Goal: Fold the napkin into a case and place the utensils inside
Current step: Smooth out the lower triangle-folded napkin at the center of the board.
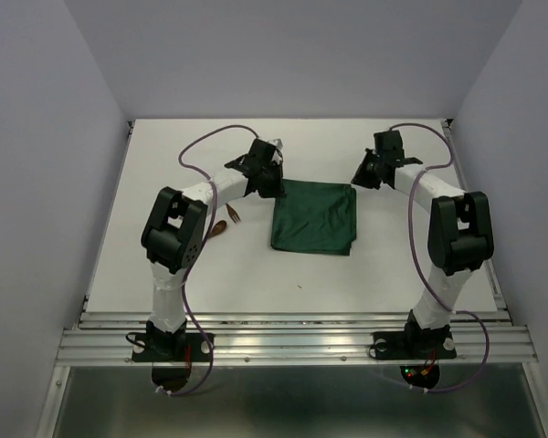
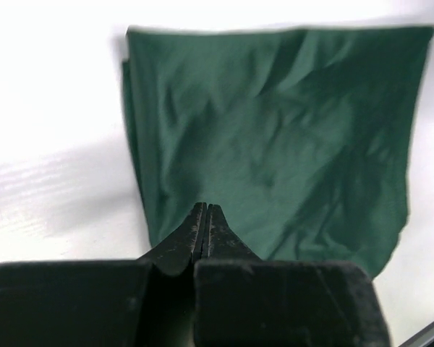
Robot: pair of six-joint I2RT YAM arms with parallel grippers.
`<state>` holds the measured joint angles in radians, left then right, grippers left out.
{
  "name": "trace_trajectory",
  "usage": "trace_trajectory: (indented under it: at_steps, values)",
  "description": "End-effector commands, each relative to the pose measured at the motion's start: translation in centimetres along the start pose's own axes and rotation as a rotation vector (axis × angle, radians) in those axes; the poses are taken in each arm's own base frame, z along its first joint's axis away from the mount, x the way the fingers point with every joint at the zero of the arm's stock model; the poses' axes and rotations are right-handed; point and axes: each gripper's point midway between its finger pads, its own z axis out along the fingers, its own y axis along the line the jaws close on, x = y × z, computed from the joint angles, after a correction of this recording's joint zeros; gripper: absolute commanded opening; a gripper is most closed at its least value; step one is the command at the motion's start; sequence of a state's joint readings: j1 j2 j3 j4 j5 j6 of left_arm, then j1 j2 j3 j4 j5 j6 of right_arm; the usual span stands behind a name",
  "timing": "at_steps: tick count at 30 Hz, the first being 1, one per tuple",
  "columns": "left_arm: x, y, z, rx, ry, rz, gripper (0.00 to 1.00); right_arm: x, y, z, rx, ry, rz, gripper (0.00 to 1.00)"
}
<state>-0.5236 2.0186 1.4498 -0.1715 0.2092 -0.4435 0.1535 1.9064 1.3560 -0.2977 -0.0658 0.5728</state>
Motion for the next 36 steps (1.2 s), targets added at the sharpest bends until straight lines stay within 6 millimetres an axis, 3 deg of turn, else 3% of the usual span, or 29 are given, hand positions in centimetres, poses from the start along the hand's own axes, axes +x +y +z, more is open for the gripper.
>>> trace_trajectory:
  at_steps: [1, 4, 9, 10, 13, 19, 24, 25, 27, 28, 30, 31, 32, 34, 35, 36]
  values:
    - [-4.6, -2.3, -1.9, 0.034, -0.1, 0.037, 0.0, 0.6, 2.2, -1.9, -0.087, -0.009, -0.013, 0.03]
    - [-6.2, -2.5, -1.1, 0.033, -0.124, 0.031, 0.0, 3.1, 2.3, -2.0, -0.107, 0.035, -0.009, 0.03]
    - [-7.3, -1.1, 1.0, -0.017, -0.137, 0.023, 0.0, 6.9, 1.1, -2.7, -0.106, 0.086, 0.019, 0.03]
    - [-6.5, -0.3, 2.4, -0.035, -0.107, 0.023, 0.0, 7.5, 0.8, -2.8, -0.106, 0.095, 0.023, 0.03]
    - [-5.8, 0.6, 3.9, -0.067, -0.07, 0.022, 0.0, 9.4, -0.1, -3.1, -0.094, 0.129, 0.019, 0.03]
    - [-4.8, 1.1, 4.4, -0.07, -0.062, 0.012, 0.0, 10.9, -1.8, -3.5, -0.048, 0.152, 0.012, 0.02]
    - [-6.8, -0.2, 1.7, -0.058, -0.114, 0.026, 0.0, 9.0, -0.2, -6.6, -0.093, 0.095, 0.006, 0.03]
    - [-7.8, -1.0, 0.1, -0.04, -0.143, 0.029, 0.0, 8.6, -0.1, -7.1, -0.093, 0.081, 0.006, 0.03]
    - [-7.5, -1.6, -1.3, -0.02, -0.145, 0.032, 0.0, 8.2, 0.1, -8.3, -0.1, 0.061, 0.003, 0.03]
    - [-8.1, -2.5, -3.1, 0.003, -0.17, 0.036, 0.0, 8.2, 0.1, -8.6, -0.1, 0.061, 0.003, 0.03]
    - [-6.2, -2.1, -4.0, 0.005, -0.135, 0.025, 0.0, 8.6, -0.1, -9.2, -0.101, 0.067, 0.007, 0.03]
    - [-6.2, -2.6, -5.6, 0.017, -0.148, 0.027, 0.0, 9.0, 0.0, -9.4, -0.11, 0.081, 0.01, 0.03]
    - [-4.3, -1.9, -5.9, -0.005, -0.099, 0.02, 0.0, 9.4, -0.1, -9.5, -0.111, 0.094, 0.02, 0.03]
    - [-3.2, -2.0, -7.9, -0.006, -0.094, 0.028, 0.0, 10.4, 0.1, -9.8, -0.131, 0.12, 0.024, 0.03]
    - [-0.9, -0.8, -7.8, -0.026, -0.047, 0.02, 0.0, 10.7, 0.0, -9.9, -0.133, 0.126, 0.029, 0.03]
    - [-0.2, -1.0, -8.7, -0.009, -0.042, 0.025, 0.0, 11.1, 0.2, -9.9, -0.137, 0.135, 0.032, 0.03]
